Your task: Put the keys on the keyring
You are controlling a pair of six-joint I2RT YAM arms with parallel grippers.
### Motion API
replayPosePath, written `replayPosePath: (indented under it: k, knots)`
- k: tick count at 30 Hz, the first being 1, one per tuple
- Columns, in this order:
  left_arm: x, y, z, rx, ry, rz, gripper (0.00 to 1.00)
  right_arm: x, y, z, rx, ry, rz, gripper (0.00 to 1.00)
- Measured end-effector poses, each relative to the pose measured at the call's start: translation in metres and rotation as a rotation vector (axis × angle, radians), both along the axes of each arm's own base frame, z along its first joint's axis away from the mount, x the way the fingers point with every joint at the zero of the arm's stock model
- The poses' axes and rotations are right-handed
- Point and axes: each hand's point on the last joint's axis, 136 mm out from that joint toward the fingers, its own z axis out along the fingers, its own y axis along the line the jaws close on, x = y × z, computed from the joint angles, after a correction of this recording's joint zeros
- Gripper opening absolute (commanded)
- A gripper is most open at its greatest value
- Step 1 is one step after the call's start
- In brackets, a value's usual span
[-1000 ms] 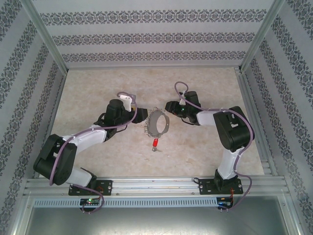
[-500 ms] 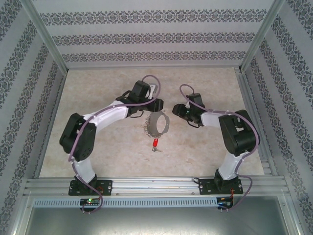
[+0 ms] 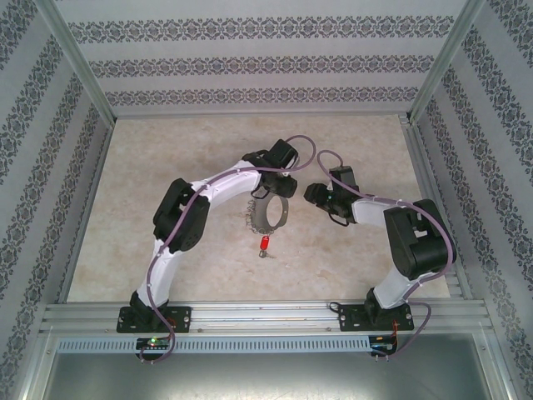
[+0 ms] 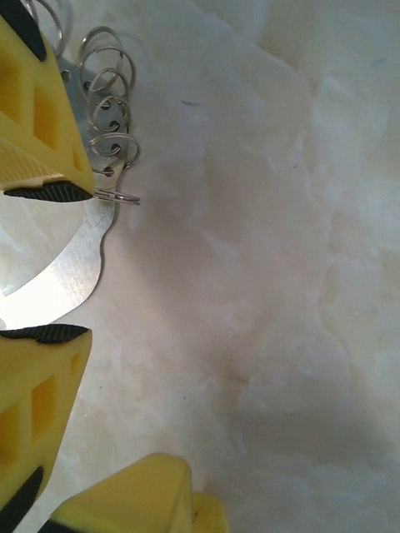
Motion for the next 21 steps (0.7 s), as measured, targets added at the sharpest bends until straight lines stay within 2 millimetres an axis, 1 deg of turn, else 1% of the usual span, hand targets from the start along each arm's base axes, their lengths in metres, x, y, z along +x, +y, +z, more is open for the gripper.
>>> replayPosePath:
  k: [8, 11, 18, 21]
  knots:
    - [0.009, 0.006, -0.005, 0.057, -0.024, 0.014, 0.42, -0.003, -0.001, -0.003, -0.001, 0.008, 0.001, 0.54]
    - [0.012, 0.006, -0.007, 0.07, -0.029, 0.014, 0.39, -0.003, -0.001, -0.004, -0.001, 0.007, 0.0, 0.54]
    - [0.011, 0.008, -0.022, 0.1, -0.009, 0.005, 0.38, -0.002, 0.0, -0.002, 0.004, -0.002, -0.002, 0.54]
    - [0.01, 0.009, -0.025, 0.107, -0.007, 0.004, 0.37, -0.002, 0.0, -0.002, 0.004, -0.003, -0.002, 0.54]
